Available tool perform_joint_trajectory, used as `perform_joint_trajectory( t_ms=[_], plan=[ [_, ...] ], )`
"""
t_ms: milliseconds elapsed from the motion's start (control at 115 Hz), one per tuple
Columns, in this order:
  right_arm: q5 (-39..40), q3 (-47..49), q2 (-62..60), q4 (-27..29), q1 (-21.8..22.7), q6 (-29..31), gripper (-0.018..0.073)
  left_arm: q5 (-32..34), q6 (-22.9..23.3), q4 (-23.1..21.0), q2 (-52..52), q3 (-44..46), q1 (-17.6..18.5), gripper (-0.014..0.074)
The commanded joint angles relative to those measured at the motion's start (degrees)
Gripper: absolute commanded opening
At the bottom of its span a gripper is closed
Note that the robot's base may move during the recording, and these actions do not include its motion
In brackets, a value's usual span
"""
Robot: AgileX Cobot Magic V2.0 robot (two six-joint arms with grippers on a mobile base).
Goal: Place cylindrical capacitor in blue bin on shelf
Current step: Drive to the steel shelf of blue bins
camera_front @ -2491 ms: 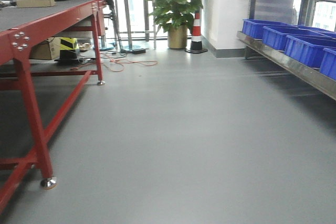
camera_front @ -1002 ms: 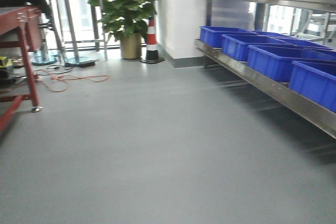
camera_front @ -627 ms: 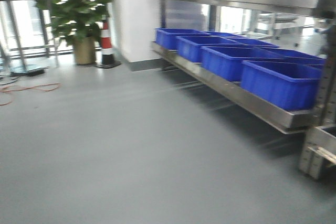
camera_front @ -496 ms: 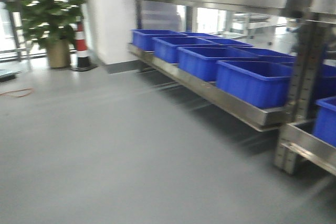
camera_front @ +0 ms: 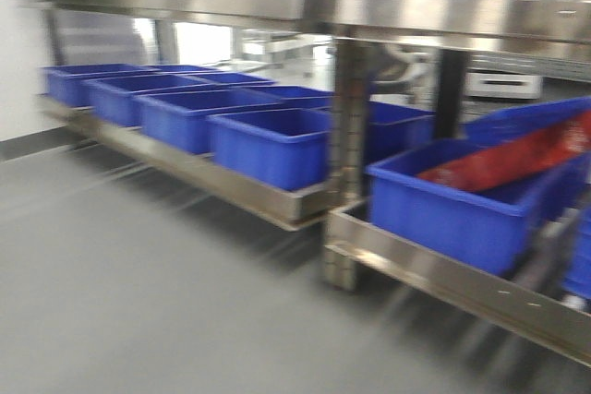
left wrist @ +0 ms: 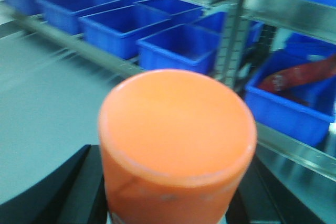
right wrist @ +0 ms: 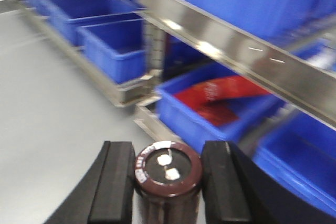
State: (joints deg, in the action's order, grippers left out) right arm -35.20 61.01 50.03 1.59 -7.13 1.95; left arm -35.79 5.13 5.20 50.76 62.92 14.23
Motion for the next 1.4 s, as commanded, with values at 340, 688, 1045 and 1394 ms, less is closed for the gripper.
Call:
perform_joint_trajectory(
  t_ms=[340, 688, 1045, 1394],
  plan=[
    [1.4, 0.0, -0.4, 0.0, 0.0, 0.1, -0.0162, 1.4, 0.1, 0.1, -0.2, 0.2, 0.5, -0.0111],
    [1.4, 0.0, -0.4, 0.0, 0.0, 0.1, -0.0162, 1.4, 0.1, 0.1, -0.2, 0.2, 0.5, -0.0111],
    [1.4, 0.0, -0.4, 0.0, 0.0, 0.1, -0.0162, 1.4, 0.1, 0.1, -0.2, 0.2, 0.5, -0.0111],
    [1.4, 0.0, -0.4, 0.0, 0.0, 0.1, -0.0162, 1.4, 0.1, 0.1, -0.2, 0.2, 0.5, -0.0111]
  ],
)
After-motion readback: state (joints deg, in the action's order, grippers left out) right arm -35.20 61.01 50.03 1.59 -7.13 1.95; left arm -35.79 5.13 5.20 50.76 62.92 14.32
